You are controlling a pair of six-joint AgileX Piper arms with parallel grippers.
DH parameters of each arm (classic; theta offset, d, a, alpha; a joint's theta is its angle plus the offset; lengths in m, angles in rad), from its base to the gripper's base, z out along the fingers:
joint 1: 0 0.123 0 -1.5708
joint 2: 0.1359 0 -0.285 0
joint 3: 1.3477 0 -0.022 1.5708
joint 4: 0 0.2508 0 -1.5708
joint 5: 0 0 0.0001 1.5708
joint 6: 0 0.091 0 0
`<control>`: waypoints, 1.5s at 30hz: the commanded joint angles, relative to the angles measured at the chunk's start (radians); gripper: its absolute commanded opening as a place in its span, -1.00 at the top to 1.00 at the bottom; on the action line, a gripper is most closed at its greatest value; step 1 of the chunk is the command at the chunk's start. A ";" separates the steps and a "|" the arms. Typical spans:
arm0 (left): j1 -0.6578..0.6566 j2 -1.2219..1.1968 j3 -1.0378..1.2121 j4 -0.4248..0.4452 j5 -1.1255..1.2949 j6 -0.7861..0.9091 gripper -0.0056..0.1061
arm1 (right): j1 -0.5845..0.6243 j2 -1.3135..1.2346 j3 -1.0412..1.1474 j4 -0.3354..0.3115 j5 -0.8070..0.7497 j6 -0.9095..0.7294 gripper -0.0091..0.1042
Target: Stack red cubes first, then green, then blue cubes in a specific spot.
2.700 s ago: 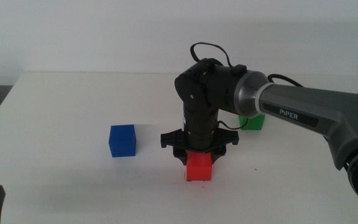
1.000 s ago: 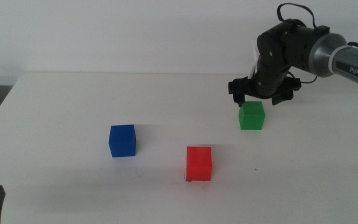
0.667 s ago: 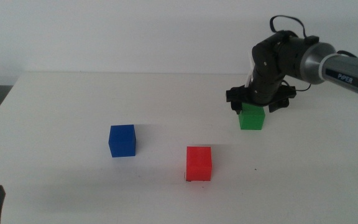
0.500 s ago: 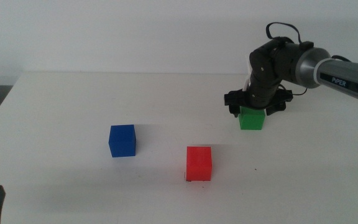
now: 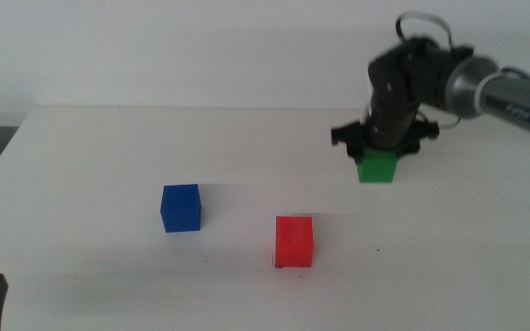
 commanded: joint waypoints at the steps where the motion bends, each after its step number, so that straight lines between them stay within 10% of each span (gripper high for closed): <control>1: 0.000 -0.003 0.001 -0.003 -0.013 -0.003 -0.78 | 0.056 -0.099 0.003 -0.042 0.065 0.038 0.71; 16: 0.000 -0.003 0.001 -0.003 -0.013 -0.003 -0.78 | 0.425 -0.268 0.174 -0.103 0.131 0.435 0.71; 45: 0.000 -0.003 0.001 -0.003 -0.013 -0.003 -0.78 | 0.456 -0.161 0.195 -0.213 0.077 0.522 0.71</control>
